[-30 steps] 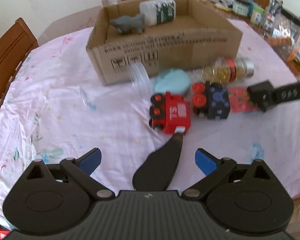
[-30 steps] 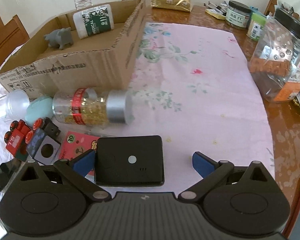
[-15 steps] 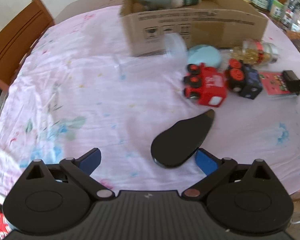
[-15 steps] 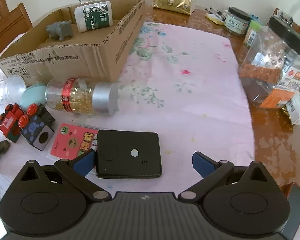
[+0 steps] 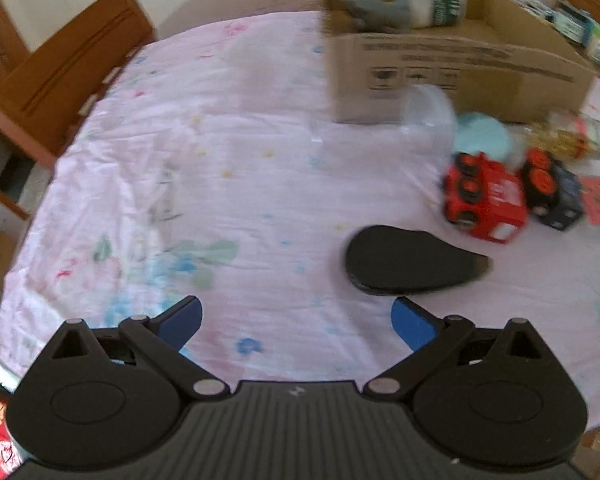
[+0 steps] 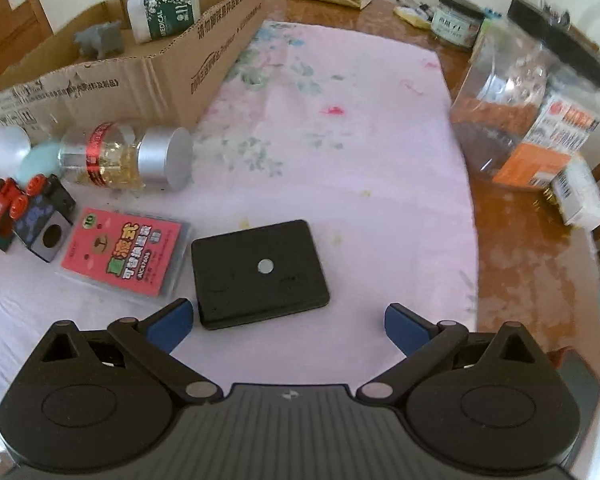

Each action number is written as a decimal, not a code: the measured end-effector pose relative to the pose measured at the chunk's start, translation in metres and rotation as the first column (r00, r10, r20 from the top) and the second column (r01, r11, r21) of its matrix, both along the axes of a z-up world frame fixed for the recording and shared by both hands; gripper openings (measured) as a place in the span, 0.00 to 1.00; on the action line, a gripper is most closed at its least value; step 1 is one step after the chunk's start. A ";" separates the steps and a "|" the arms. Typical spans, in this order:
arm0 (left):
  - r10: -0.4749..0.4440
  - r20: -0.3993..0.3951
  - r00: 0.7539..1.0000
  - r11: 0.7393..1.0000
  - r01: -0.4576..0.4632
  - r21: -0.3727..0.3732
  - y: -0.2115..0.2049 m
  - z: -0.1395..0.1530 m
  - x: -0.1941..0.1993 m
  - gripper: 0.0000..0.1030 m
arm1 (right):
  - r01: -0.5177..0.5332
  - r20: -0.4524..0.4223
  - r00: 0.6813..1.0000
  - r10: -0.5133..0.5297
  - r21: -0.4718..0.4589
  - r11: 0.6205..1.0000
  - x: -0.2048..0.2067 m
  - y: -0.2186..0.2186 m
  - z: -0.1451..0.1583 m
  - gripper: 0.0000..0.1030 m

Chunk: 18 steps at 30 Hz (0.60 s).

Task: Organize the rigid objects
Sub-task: 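Move the left tool back to the black oval lid while the right tool approaches the black timer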

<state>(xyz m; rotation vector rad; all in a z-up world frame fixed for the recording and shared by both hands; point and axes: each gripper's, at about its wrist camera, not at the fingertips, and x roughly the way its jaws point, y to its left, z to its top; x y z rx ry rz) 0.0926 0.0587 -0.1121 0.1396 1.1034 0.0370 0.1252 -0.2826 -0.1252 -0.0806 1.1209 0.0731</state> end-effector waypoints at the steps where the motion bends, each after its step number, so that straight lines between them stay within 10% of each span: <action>1: -0.016 -0.006 1.000 1.000 0.015 -0.018 -0.005 0.000 -0.001 0.98 | -0.010 0.003 1.000 0.010 0.001 1.000 0.000 0.001 0.000 1.00; 18: -0.046 0.061 0.997 0.990 0.053 -0.129 -0.040 -0.010 0.009 1.00 | -0.126 0.104 0.987 0.123 0.014 0.992 -0.002 0.000 -0.004 1.00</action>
